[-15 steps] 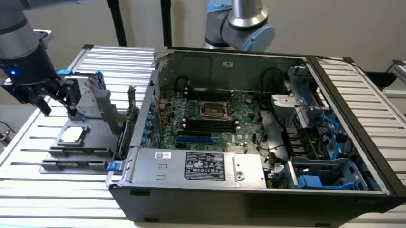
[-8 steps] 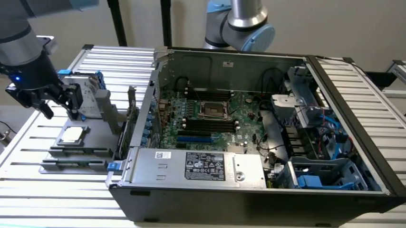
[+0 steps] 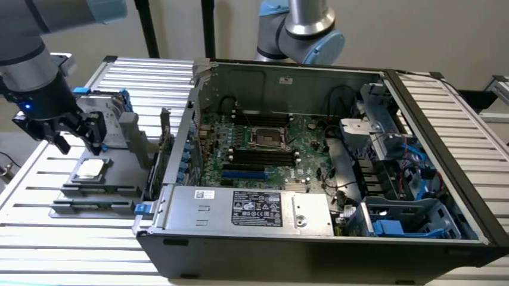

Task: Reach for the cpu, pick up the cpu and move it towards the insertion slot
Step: 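Pick up the cpu and move it towards the insertion slot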

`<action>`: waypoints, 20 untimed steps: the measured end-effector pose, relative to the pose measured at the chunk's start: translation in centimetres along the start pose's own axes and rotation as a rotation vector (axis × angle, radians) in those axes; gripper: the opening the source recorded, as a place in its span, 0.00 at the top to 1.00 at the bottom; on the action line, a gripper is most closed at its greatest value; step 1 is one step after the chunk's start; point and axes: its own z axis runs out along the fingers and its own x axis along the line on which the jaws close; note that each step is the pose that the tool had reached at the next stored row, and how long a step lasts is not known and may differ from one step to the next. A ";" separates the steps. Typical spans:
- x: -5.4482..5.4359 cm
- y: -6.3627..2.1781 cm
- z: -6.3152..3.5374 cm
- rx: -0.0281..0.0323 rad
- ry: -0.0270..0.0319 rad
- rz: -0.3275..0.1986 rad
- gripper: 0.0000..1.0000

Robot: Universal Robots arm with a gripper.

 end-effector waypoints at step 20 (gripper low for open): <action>0.0 -0.64 2.77 -0.0017 0.0000 -0.002 0.27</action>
